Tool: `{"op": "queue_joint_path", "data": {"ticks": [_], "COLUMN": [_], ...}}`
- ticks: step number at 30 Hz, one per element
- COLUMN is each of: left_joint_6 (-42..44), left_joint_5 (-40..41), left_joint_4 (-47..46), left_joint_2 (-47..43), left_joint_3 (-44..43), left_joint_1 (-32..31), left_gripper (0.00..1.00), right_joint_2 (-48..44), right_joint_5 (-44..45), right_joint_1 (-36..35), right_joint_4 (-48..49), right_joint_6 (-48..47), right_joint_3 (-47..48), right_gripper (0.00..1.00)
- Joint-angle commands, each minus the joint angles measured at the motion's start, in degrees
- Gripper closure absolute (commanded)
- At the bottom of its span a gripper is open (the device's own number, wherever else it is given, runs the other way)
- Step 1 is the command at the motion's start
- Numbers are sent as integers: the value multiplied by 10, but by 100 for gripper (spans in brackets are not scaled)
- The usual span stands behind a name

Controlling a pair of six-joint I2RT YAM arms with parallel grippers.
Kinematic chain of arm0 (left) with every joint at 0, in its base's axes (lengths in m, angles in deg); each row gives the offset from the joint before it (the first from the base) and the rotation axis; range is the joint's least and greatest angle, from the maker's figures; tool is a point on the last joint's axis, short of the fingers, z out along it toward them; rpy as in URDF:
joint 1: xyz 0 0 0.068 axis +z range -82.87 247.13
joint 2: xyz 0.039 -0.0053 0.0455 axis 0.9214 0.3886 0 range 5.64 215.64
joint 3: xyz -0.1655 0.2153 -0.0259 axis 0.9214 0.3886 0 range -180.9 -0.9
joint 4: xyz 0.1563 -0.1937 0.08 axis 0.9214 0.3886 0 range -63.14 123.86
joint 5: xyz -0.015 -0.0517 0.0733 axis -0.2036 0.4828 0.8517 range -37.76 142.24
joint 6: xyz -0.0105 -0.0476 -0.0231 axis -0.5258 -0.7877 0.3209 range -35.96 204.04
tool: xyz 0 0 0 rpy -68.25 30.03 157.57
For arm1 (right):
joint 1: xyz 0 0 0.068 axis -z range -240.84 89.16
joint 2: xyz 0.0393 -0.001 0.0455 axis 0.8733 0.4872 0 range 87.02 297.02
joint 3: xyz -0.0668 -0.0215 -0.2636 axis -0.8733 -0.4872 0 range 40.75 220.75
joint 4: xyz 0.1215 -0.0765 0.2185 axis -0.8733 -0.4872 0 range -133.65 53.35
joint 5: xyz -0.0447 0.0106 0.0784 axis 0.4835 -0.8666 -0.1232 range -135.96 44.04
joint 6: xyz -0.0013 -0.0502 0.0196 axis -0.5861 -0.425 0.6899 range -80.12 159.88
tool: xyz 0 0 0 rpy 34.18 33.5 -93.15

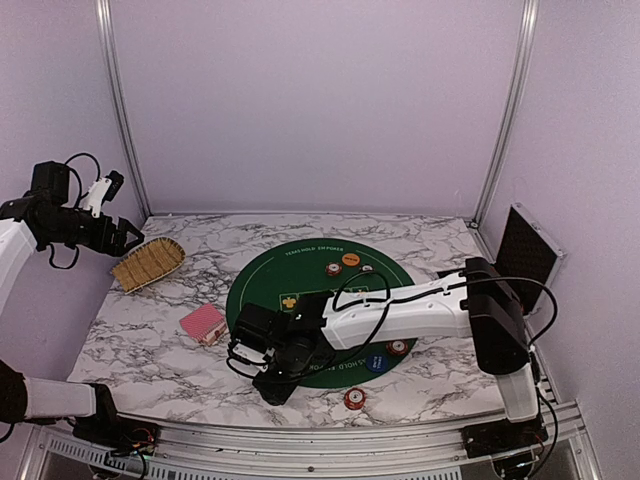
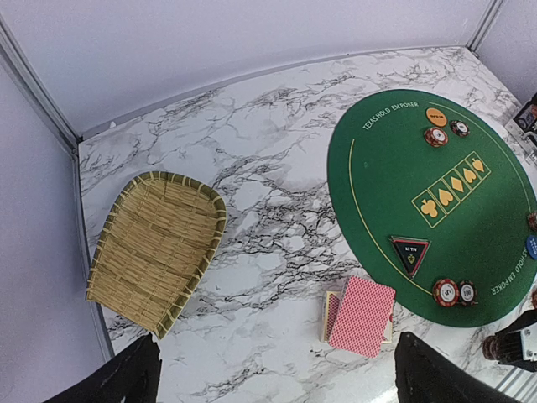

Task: Distribute texas hold em gaming equipment
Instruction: Pick up the pile of poker chips from the pile of poker chips, then place the poker chips pile in the small blind area.

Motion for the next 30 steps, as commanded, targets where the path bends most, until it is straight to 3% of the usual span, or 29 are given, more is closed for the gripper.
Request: {"op": "queue_joint_path", "data": {"ticks": [1,6,19,30], "left_joint_6": [4,8,17,42], "left_joint_5": [3,2,2,-2], "left_joint_4": [18,17,32,54], "left_joint_2": [-9,-10,7,20], "left_joint_3": [-5,-4,4,3], "left_joint_1": [3,3,3,2], "left_gripper": [1,1,1,1], "right_joint_2": [-38,-73,-200,-188], "right_joint_5": [7,23,52,46], "right_joint_1": [-1,12,132,154], "right_joint_4": [-11,-12,44,81], "right_joint_6": [13,23,58,56], "right_joint_3": [21,-15,-243,-286], "right_gripper": [95,95,95,94]}}
